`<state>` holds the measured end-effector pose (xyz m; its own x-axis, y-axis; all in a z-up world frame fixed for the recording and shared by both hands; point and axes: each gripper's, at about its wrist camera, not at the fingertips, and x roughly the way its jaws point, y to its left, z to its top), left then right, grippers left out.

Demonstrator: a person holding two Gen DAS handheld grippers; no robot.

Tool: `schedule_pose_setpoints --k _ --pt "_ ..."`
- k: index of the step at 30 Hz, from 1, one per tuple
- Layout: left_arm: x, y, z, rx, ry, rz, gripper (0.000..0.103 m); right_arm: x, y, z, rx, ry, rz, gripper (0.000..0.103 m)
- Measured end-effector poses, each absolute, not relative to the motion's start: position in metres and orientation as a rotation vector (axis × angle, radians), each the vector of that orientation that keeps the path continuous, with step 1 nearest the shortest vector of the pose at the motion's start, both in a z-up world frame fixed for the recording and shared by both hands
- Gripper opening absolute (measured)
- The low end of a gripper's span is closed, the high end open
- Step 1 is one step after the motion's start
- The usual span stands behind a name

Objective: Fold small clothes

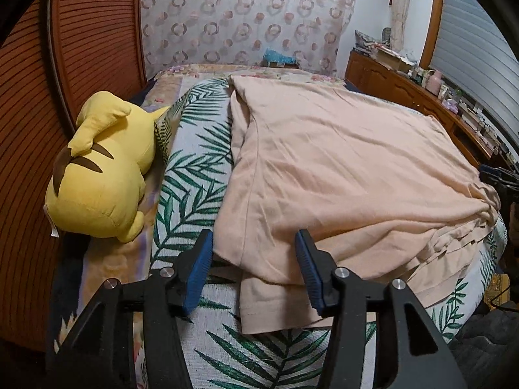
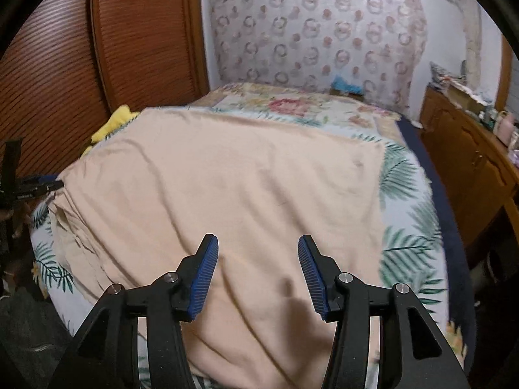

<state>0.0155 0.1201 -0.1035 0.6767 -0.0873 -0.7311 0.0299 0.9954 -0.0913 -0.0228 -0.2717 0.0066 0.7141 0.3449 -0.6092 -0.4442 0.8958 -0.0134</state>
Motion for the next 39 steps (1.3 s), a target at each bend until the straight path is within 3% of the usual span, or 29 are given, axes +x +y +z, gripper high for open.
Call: schedule_pose_setpoints --k 7,10,22,24,26,29,33,35,37,39 --pt "0.016 0.121 -0.109 -0.078 0.839 -0.065 0.053 0.004 -0.248 -0.013 -0.200 0.715 0.466 0.053" --pt "0.015 0.121 -0.111 -0.083 0.841 -0.071 0.075 0.010 -0.243 -0.014 -0.224 0.727 0.458 0.054" --pt "0.012 0.119 -0.110 -0.084 0.832 -0.064 0.075 0.012 -0.238 -0.022 -0.248 0.716 0.466 0.070" --pt "0.010 0.116 -0.108 -0.079 0.826 -0.078 0.071 0.013 -0.238 -0.023 -0.246 0.718 0.470 0.072" --pt "0.010 0.115 -0.107 -0.078 0.833 -0.086 0.058 0.013 -0.238 -0.023 -0.248 0.717 0.469 0.072" --pt "0.010 0.114 -0.108 -0.071 0.842 -0.073 0.048 0.014 -0.238 -0.023 -0.246 0.717 0.470 0.072" --pt "0.010 0.114 -0.109 -0.079 0.843 -0.075 0.038 0.014 -0.239 -0.023 -0.247 0.716 0.470 0.072" --pt "0.011 0.112 -0.109 -0.089 0.843 -0.102 0.022 0.014 -0.239 -0.024 -0.247 0.716 0.470 0.072" --pt "0.015 0.106 -0.108 -0.040 0.852 -0.109 0.018 0.014 -0.239 -0.024 -0.246 0.716 0.470 0.073" --pt "0.020 0.104 -0.106 -0.045 0.864 -0.135 0.009 0.014 -0.239 -0.024 -0.247 0.716 0.470 0.073"
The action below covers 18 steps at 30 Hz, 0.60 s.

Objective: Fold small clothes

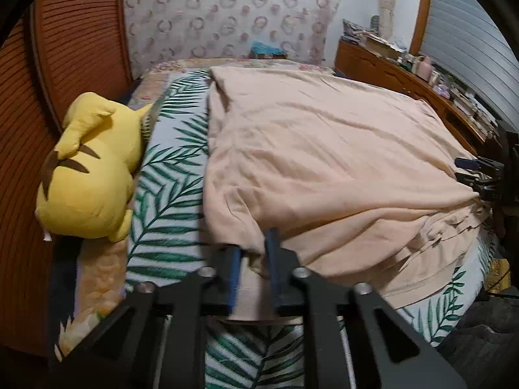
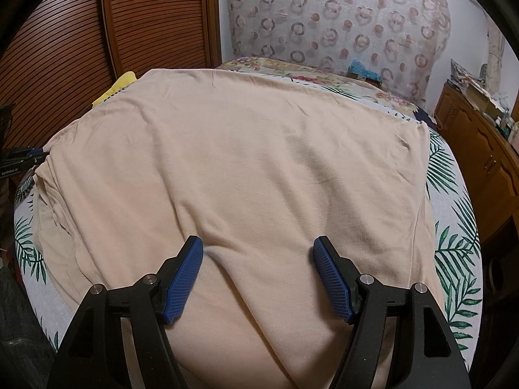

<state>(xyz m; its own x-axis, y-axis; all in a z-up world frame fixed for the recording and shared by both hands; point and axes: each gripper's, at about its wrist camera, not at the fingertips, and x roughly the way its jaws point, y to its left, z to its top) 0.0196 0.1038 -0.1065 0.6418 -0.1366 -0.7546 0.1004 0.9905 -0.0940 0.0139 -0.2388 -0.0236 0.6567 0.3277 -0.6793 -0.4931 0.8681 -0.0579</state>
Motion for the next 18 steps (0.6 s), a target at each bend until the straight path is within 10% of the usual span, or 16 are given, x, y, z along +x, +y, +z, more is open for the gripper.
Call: schedule_pose_setpoints --k 18 --pt "0.035 0.016 -0.004 0.009 0.603 -0.361 0.005 0.014 -0.235 -0.025 -0.251 0.722 0.485 0.079"
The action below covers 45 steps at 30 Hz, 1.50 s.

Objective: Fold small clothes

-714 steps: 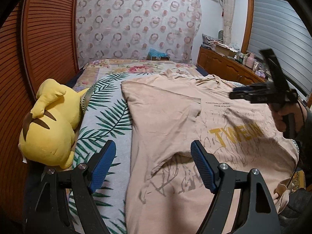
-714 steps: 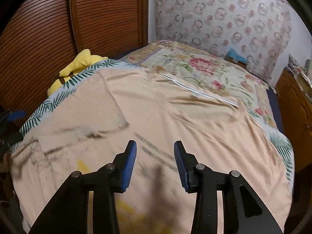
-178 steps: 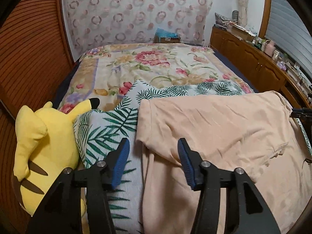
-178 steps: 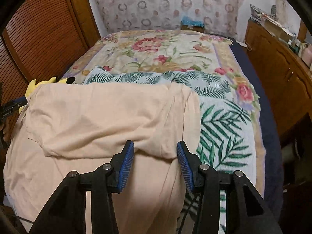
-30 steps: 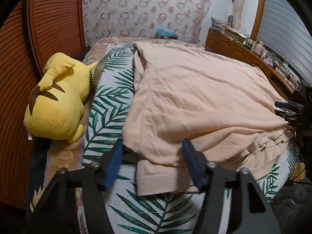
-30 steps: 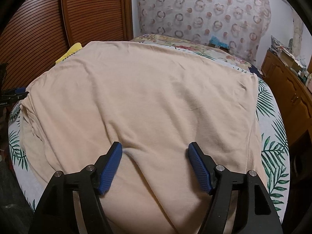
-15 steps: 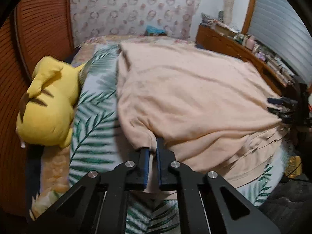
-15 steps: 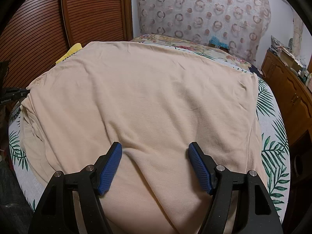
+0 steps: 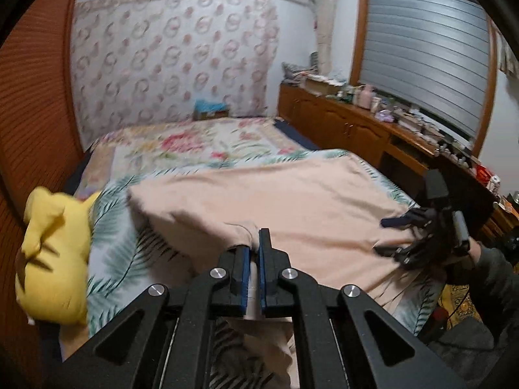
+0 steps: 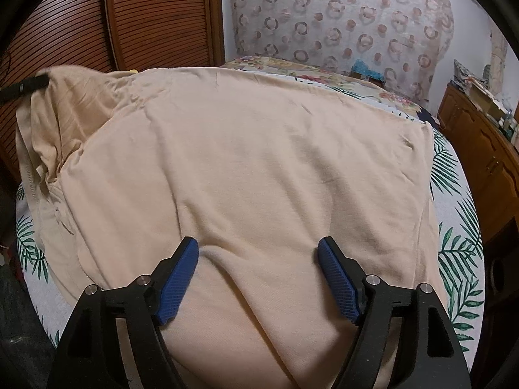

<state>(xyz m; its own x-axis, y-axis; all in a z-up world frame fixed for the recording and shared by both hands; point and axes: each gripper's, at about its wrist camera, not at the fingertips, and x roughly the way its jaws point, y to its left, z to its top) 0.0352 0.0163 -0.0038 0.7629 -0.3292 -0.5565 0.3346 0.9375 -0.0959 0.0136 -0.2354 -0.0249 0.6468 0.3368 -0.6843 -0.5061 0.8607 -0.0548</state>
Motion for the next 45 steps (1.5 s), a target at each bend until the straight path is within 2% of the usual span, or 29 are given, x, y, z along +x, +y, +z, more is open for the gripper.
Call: schedule_pose_setpoints --k 11,21,32,33,35,37,39,41,43,45 --pt "0.056 -0.031 0.019 0.012 0.558 -0.466 0.005 0.013 -0.239 -0.019 -0.234 0.734 0.497 0.081" --pt "0.070 -0.108 0.054 0.059 0.517 -0.636 0.005 -0.023 -0.300 0.024 -0.160 0.614 0.398 0.081" --pt "0.084 -0.152 0.020 0.149 0.660 -0.677 0.005 -0.039 -0.316 0.018 -0.122 0.603 0.352 0.081" --pt "0.084 -0.151 0.017 0.150 0.666 -0.671 0.007 -0.038 -0.316 0.016 -0.120 0.610 0.351 0.081" --pt "0.084 -0.143 0.013 0.142 0.672 -0.657 0.031 -0.037 -0.317 0.015 -0.117 0.619 0.354 0.081" --pt "0.082 -0.131 0.010 0.119 0.666 -0.635 0.045 -0.036 -0.315 0.017 -0.118 0.625 0.369 0.081" --pt "0.080 -0.115 0.006 0.107 0.661 -0.600 0.051 -0.033 -0.310 0.019 -0.123 0.624 0.385 0.081" --pt "0.078 -0.099 0.001 0.096 0.664 -0.564 0.065 -0.031 -0.304 0.020 -0.124 0.629 0.413 0.081" --pt "0.074 -0.081 -0.005 0.083 0.663 -0.529 0.074 -0.028 -0.295 0.021 -0.128 0.630 0.437 0.081" --pt "0.070 -0.062 -0.012 0.068 0.673 -0.492 0.075 -0.025 -0.283 0.022 -0.141 0.628 0.471 0.081"
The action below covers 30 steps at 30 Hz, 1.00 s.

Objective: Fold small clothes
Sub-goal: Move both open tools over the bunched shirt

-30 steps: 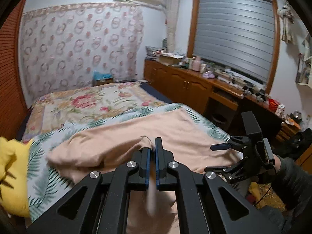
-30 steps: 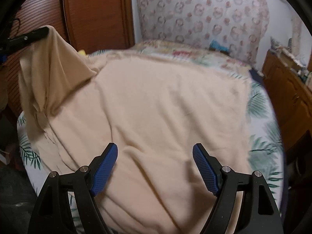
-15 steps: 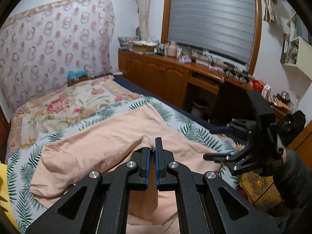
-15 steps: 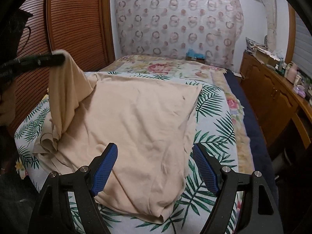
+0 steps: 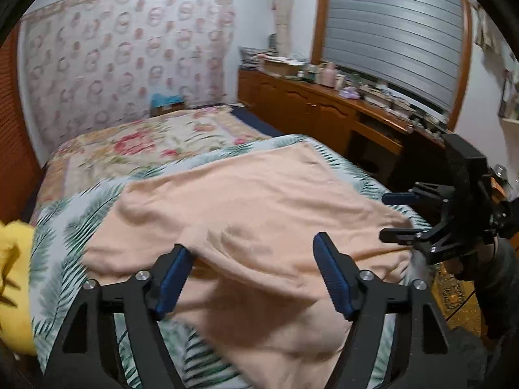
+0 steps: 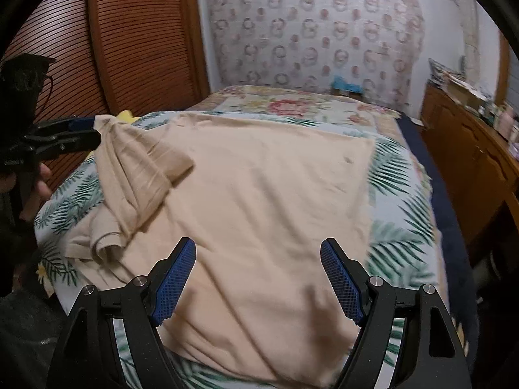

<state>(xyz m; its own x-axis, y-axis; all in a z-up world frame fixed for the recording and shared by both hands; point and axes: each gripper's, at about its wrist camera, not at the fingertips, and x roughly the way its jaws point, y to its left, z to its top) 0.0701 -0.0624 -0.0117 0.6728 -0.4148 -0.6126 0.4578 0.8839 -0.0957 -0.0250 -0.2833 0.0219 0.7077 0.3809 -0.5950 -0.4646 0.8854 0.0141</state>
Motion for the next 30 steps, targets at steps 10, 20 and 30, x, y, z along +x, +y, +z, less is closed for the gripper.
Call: schedule_pose_setpoints --k 10,20,30 --pt "0.040 -0.009 -0.027 0.012 0.690 -0.431 0.079 -0.018 -0.210 0.028 -0.216 0.615 0.659 0.081" --pt "0.038 0.035 -0.034 -0.068 0.674 -0.332 0.079 0.003 -0.169 0.020 -0.282 0.651 0.806 0.076" --pt "0.041 0.040 -0.049 -0.086 0.697 -0.330 0.079 0.031 -0.163 0.000 -0.364 0.707 0.807 0.010"
